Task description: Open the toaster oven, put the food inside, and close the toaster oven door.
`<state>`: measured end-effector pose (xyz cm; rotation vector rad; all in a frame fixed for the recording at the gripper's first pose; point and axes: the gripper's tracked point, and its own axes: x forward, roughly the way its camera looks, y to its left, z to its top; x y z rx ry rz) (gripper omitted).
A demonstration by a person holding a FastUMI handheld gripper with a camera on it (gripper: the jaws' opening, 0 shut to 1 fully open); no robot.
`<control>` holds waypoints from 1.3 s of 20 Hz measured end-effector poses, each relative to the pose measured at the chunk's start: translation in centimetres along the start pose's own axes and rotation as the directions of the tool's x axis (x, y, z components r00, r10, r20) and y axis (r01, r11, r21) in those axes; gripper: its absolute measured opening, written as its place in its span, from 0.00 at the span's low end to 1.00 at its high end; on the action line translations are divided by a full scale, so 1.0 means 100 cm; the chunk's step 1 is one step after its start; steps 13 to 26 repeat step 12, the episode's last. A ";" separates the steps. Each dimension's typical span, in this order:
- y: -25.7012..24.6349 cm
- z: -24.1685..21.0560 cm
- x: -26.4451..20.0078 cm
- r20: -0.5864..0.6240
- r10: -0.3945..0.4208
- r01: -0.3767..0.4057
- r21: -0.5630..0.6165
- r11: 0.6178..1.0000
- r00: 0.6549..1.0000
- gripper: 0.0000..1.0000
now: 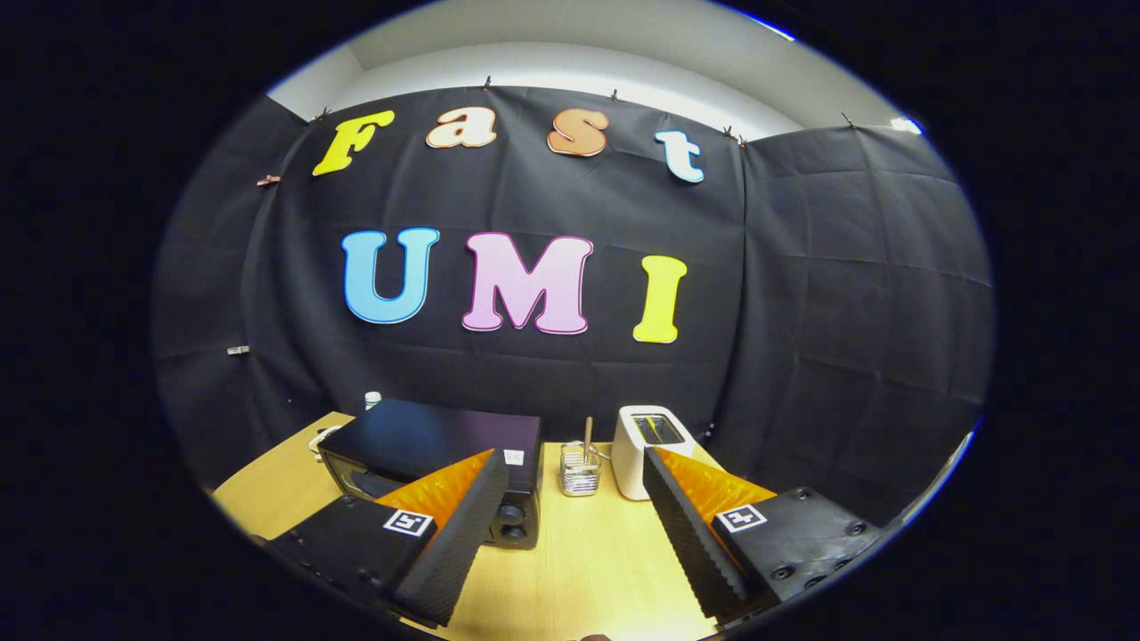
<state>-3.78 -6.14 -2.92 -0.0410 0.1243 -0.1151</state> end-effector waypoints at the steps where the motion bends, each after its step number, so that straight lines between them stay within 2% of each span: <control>1: -0.001 0.004 -0.009 0.010 0.002 -0.002 0.022 1.000 1.000 0.99; 6: 0.008 0.015 -0.028 0.045 0.020 -0.022 0.054 0.998 0.999 0.99; 12: 0.020 0.023 -0.027 0.060 0.053 -0.055 0.035 0.998 0.997 0.99; 26: 0.020 0.023 -0.027 0.060 0.053 -0.055 0.035 0.998 0.997 0.99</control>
